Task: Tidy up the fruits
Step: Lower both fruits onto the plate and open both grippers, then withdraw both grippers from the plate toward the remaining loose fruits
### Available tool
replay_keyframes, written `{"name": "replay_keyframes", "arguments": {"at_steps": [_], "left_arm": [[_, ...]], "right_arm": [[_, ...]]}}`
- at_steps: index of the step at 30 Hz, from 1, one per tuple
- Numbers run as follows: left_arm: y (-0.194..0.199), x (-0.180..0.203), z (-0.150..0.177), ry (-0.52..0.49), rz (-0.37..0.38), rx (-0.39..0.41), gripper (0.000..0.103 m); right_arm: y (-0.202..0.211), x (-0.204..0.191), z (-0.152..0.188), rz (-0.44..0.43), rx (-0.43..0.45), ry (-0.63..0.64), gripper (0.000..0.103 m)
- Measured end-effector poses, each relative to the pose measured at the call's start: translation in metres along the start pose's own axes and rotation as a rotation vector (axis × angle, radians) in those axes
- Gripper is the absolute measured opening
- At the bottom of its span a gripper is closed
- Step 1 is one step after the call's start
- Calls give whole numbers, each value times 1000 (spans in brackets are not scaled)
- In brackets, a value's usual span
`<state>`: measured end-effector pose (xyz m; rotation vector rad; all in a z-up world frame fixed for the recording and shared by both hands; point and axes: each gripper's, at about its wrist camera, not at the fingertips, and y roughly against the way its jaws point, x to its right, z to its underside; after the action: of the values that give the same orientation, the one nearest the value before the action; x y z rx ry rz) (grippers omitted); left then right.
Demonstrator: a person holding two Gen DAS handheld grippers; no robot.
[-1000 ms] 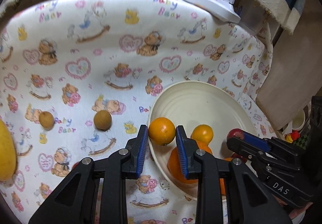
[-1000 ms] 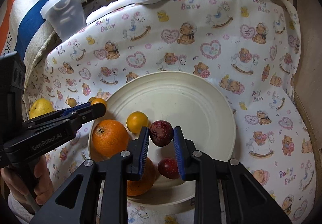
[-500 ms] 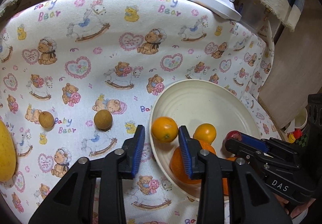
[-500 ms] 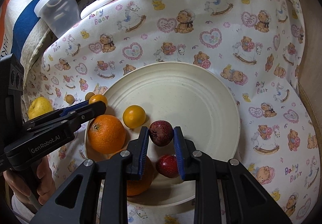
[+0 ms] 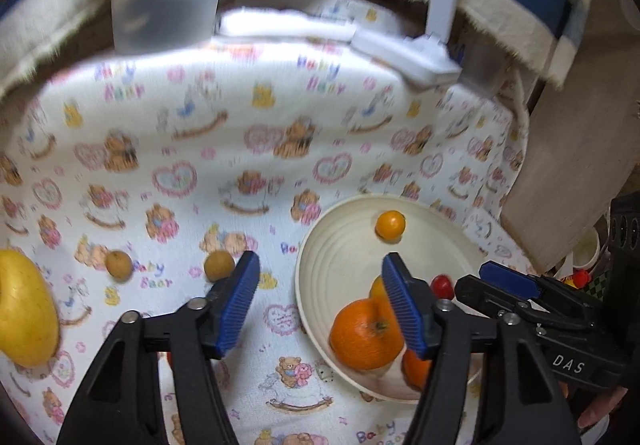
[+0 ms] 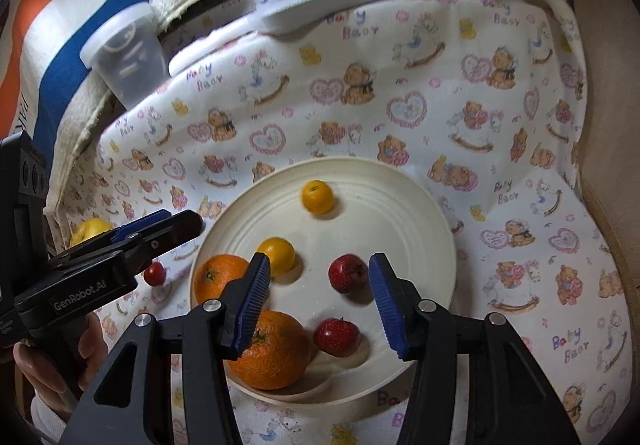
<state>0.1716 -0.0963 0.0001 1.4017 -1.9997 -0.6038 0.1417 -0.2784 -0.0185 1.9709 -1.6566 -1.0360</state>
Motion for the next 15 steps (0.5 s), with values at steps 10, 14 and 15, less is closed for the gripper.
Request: {"name": "replay_keyframes", "arguments": {"at_steps": [10, 14, 15], "left_arm": [[35, 23, -3, -77, -43, 176, 100], [49, 28, -4, -102, -25, 237, 102], [52, 29, -4, -103, -38, 250, 102]], "right_arm": [[38, -1, -8, 81, 161, 9, 85], [46, 0, -10, 89, 184, 11, 85], [47, 0, -10, 90, 188, 12, 85]]}}
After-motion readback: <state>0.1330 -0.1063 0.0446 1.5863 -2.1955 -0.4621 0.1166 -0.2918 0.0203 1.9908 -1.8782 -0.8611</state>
